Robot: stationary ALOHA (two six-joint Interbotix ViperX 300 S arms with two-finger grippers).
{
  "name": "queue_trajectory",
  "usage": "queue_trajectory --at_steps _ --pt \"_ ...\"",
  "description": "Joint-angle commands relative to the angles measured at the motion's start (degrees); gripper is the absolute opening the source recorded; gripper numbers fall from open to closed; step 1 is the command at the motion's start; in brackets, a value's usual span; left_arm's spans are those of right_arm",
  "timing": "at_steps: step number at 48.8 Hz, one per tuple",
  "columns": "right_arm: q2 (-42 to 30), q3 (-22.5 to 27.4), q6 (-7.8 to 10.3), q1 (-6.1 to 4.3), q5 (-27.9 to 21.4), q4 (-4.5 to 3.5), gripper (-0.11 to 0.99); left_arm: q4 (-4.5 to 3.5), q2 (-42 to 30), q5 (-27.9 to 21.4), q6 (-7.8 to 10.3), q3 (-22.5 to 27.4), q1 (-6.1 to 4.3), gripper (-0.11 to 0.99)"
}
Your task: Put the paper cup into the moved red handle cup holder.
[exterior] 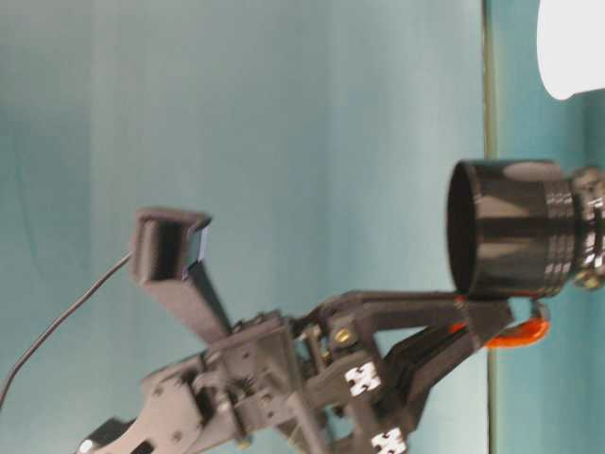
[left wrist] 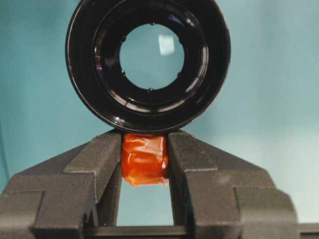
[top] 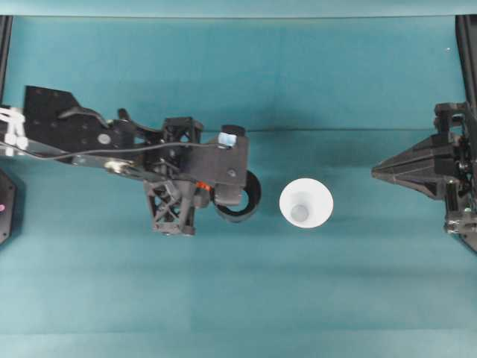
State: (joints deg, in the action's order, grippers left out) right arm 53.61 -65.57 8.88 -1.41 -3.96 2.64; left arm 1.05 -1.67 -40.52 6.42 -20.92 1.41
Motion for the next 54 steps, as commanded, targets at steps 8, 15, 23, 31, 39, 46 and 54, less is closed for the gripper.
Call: queue_trajectory --at_steps 8,15,23,31,39,46,54 --pt "-0.1 1.0 0.35 -0.09 0.3 0.00 -0.08 0.18 -0.4 0.2 0.09 0.9 -0.35 0.29" --pt "-0.1 0.9 0.35 -0.09 0.3 0.00 -0.08 0.09 -1.1 1.0 0.09 0.5 -0.35 0.28" --pt "-0.1 0.9 0.35 -0.09 0.3 0.00 -0.08 0.18 -3.3 2.9 -0.18 -0.5 -0.35 0.29" --pt "-0.1 0.9 0.35 -0.09 0.3 0.00 -0.08 0.09 -5.2 4.7 -0.18 -0.7 -0.44 0.29" --pt "-0.1 0.9 0.35 -0.09 0.3 -0.09 -0.08 0.09 -6.8 6.9 -0.09 -1.1 -0.62 0.29" --pt "-0.1 0.9 0.35 -0.09 0.3 0.00 -0.08 0.18 -7.0 7.0 -0.09 -1.4 -0.70 0.28" --pt "-0.1 0.9 0.35 -0.09 0.3 0.00 -0.08 0.18 -6.9 7.2 -0.09 -1.7 -0.70 0.28"
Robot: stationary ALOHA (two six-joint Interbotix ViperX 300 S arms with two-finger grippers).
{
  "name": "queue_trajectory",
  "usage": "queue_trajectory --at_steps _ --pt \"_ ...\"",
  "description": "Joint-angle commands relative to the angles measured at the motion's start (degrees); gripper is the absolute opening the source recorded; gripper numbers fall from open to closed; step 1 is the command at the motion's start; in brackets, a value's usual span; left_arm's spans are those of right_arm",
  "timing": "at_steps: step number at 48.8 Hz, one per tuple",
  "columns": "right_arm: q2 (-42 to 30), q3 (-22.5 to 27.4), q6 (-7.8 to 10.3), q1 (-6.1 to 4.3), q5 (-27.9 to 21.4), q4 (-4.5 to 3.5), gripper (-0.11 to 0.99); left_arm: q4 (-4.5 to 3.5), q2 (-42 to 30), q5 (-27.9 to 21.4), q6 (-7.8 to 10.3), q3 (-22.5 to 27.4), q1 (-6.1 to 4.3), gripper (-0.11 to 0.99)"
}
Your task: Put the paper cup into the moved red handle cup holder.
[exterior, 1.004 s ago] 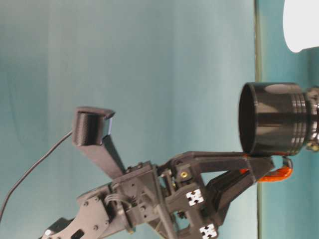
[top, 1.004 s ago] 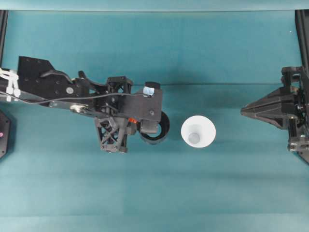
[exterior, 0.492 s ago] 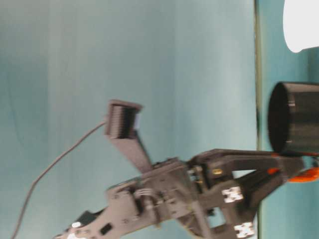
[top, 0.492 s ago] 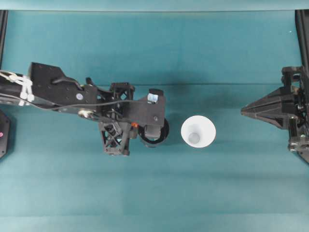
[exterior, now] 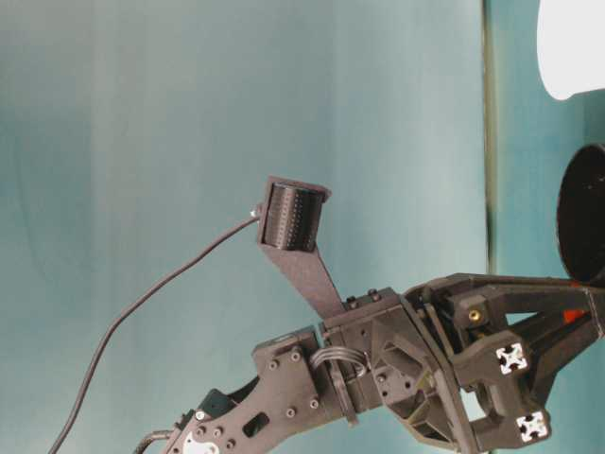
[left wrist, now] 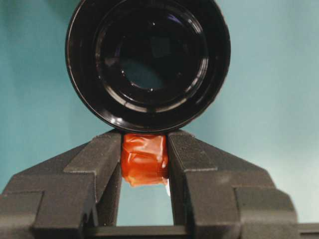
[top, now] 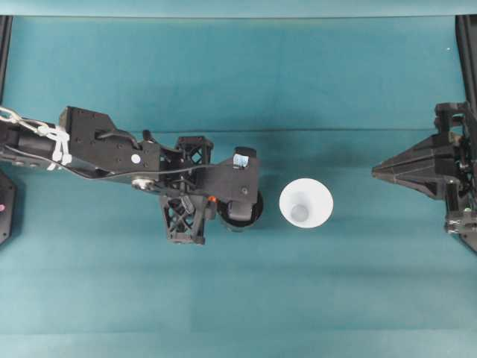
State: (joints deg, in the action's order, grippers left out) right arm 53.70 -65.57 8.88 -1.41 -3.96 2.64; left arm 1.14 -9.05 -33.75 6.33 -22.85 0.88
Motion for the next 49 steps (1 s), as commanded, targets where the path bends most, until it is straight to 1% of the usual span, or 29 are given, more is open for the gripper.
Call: queue_trajectory --at_steps 1,3,8,11,12,13,16,19,20,21,23,24,27,38,39,41,47,48,49 --pt "-0.2 0.9 0.35 -0.09 0.4 0.00 -0.08 0.09 0.4 0.5 0.00 0.3 -0.18 0.29" --pt "-0.2 0.9 0.35 -0.09 0.3 -0.09 -0.08 0.00 0.4 0.5 0.00 0.3 -0.18 0.29" --pt "-0.2 0.9 0.35 -0.09 0.3 0.00 -0.08 0.09 0.4 1.1 -0.09 0.2 -0.18 0.29" --pt "-0.2 0.9 0.44 -0.09 0.3 -0.09 -0.08 0.00 0.4 1.9 -0.44 0.0 -0.18 0.29" --pt "-0.2 0.9 0.44 -0.09 0.3 0.00 -0.08 0.00 0.5 2.3 -0.35 0.0 -0.09 0.28" --pt "-0.2 0.9 0.44 -0.09 0.3 -0.09 -0.08 0.00 0.5 2.5 -0.26 -0.1 -0.09 0.29" --pt "-0.2 0.9 0.35 -0.09 0.3 0.00 -0.08 0.09 0.5 3.0 -0.53 -0.1 0.09 0.28" --pt "-0.2 0.8 0.35 -0.09 0.3 -0.09 -0.08 0.00 0.6 2.9 -0.35 -0.2 0.09 0.28" --pt "-0.2 0.8 0.44 -0.09 0.3 0.00 -0.08 0.00 0.6 2.9 -0.35 -0.3 0.09 0.28" --pt "-0.2 0.9 0.44 -0.09 0.3 0.00 -0.08 0.09 0.6 2.9 -0.35 -0.3 0.09 0.29" --pt "-0.2 0.9 0.44 -0.09 0.4 -0.09 -0.08 0.00 0.6 2.9 -0.35 -0.4 0.09 0.28" --pt "-0.2 0.8 0.44 -0.09 0.3 0.00 -0.08 0.00 0.6 2.7 -0.35 -0.5 0.09 0.29" --pt "-0.2 0.8 0.44 -0.09 0.4 -0.09 -0.08 0.00 0.6 2.9 -0.44 -0.7 0.09 0.29" --pt "-0.2 0.9 0.35 -0.09 0.3 0.00 -0.08 0.09 0.6 3.1 -0.53 -1.0 0.09 0.29" --pt "-0.2 0.9 0.35 -0.09 0.3 -0.09 -0.08 0.09 0.6 3.1 -0.53 -1.0 0.09 0.30" --pt "-0.2 0.8 0.35 -0.09 0.3 0.00 -0.08 0.00 0.6 3.0 -0.53 -1.0 0.09 0.33" --pt "-0.2 0.8 0.35 -0.09 0.3 -0.09 -0.08 0.09 0.5 3.1 -0.53 -1.0 0.09 0.66" --pt "-0.2 0.8 0.35 -0.09 0.3 -0.09 -0.08 0.00 0.5 3.1 -0.53 -1.1 0.09 0.72" --pt "-0.2 0.8 0.35 -0.09 0.3 0.00 -0.08 0.09 0.5 3.3 -0.53 -1.0 0.09 0.76"
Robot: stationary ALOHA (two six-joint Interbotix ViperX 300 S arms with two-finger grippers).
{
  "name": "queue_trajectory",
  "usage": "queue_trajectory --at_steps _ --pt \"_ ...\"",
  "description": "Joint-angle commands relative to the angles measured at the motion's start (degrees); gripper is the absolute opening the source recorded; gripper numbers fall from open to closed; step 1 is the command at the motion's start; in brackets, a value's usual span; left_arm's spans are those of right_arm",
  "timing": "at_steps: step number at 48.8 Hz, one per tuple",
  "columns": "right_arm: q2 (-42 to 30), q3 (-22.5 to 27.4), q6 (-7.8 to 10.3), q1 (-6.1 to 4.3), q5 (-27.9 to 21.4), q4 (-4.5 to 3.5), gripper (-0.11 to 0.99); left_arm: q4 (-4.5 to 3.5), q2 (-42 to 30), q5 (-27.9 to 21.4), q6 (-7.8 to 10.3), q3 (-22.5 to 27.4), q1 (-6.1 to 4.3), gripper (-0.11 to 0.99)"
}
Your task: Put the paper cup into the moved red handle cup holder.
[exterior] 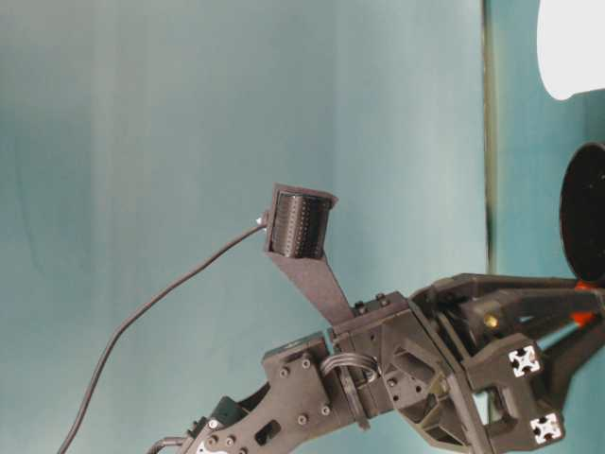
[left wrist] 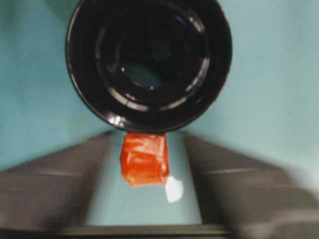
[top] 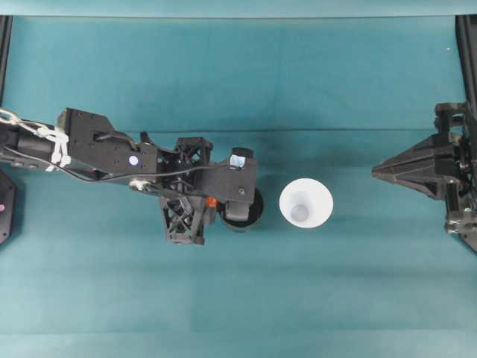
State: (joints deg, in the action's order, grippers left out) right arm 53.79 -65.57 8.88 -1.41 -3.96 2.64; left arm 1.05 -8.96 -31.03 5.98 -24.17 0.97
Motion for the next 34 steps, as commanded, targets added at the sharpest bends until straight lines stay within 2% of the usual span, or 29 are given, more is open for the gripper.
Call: queue_trajectory --at_steps 1,3,5,11,19,27,34 --pt "-0.3 0.9 0.35 -0.09 0.3 0.00 -0.08 0.09 0.4 0.7 -0.09 0.3 0.00 0.81" --pt "-0.3 0.8 0.35 -0.09 0.3 -0.09 -0.08 0.09 0.4 0.9 -0.09 0.3 -0.09 0.89" --pt "-0.3 0.8 0.35 -0.09 0.3 -0.09 -0.08 0.18 0.5 1.2 0.00 0.3 -0.09 0.91" --pt "-0.3 0.8 0.35 -0.09 0.3 0.00 -0.08 0.09 0.4 1.8 0.26 0.4 -0.18 0.90" --pt "-0.3 0.8 0.44 -0.09 0.3 0.00 -0.08 0.09 1.2 -0.4 0.35 0.4 -0.09 0.90" --pt "-0.3 0.9 0.35 -0.09 -0.2 0.00 -0.08 0.18 5.4 -4.7 0.53 -0.6 0.53 0.90" --pt "0.3 0.9 0.44 -0.09 -1.2 0.00 -0.08 0.09 11.9 -6.8 0.53 -2.5 1.05 0.90"
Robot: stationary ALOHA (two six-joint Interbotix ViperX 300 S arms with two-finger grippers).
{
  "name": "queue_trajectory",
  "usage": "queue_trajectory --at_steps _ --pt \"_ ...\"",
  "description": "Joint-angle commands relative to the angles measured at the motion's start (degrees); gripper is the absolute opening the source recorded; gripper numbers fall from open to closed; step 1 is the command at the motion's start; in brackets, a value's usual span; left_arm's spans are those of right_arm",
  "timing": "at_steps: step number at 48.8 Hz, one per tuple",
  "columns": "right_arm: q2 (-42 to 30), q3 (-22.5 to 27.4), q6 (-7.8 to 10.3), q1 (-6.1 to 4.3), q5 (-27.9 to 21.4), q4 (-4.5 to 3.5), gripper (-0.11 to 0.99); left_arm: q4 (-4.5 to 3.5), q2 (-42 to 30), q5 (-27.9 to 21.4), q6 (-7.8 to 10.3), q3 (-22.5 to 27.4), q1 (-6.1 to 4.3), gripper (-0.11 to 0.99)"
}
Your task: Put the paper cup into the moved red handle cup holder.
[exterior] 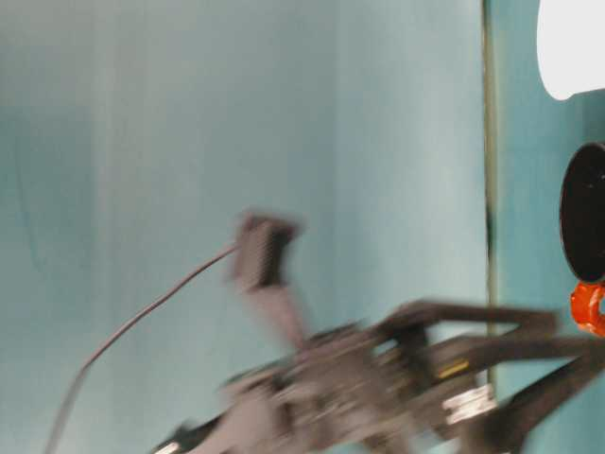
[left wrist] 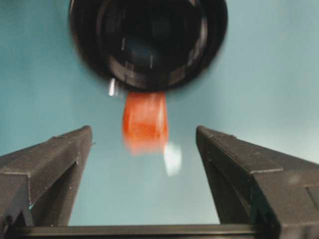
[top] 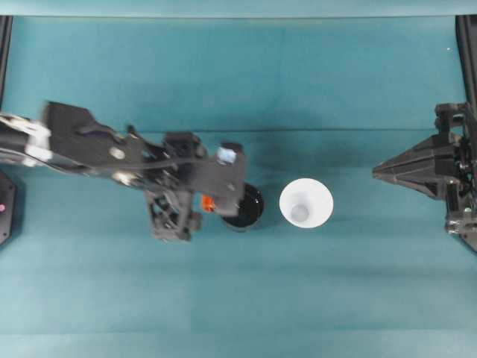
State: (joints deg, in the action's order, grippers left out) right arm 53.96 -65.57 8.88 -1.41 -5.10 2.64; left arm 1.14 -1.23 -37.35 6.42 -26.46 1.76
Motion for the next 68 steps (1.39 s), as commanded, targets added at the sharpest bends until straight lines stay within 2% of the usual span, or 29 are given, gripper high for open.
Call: queue_trajectory --at_steps 1,9,19,26,37,44,50,59,63,65,68 --pt "0.2 0.9 0.44 -0.09 -0.1 0.00 -0.08 0.00 5.1 -0.6 0.09 -0.7 0.26 0.90" --pt "1.0 1.0 0.53 -0.09 -0.3 -0.09 -0.08 0.09 13.0 -0.6 -0.09 -4.0 0.35 0.90" --pt "0.6 1.1 0.88 -0.18 -0.4 0.09 -0.08 0.00 18.5 -0.4 -0.09 -7.2 -0.44 0.90" --pt "-0.4 2.2 0.88 -0.88 -1.5 0.00 -0.07 0.09 20.7 0.3 0.00 -8.8 -0.62 0.90" --pt "-4.3 6.0 0.97 -2.20 -12.0 0.00 -0.04 0.09 24.4 6.0 0.00 -12.1 -2.11 0.90" --pt "-7.7 9.5 0.97 -4.31 -18.0 0.00 0.01 0.00 27.6 10.1 0.00 -14.5 -2.46 0.90" --pt "-10.4 11.7 0.97 -4.83 -20.5 0.00 0.18 0.09 30.2 13.3 -0.18 -15.9 -2.55 0.90" --pt "-14.4 14.2 1.23 -4.83 -22.6 0.09 0.70 0.00 33.5 16.4 -0.44 -17.8 -2.46 0.90" --pt "-16.6 15.5 1.23 -4.83 -23.0 0.00 0.90 0.00 34.5 16.5 -0.44 -18.5 -2.46 0.90" --pt "-17.7 16.1 1.32 -4.83 -23.3 0.09 0.95 0.09 34.9 16.5 -0.53 -18.8 -2.55 0.90" --pt "-19.7 17.0 1.41 -4.83 -23.9 0.18 0.94 0.00 35.2 16.5 -0.62 -19.0 -2.46 0.90"
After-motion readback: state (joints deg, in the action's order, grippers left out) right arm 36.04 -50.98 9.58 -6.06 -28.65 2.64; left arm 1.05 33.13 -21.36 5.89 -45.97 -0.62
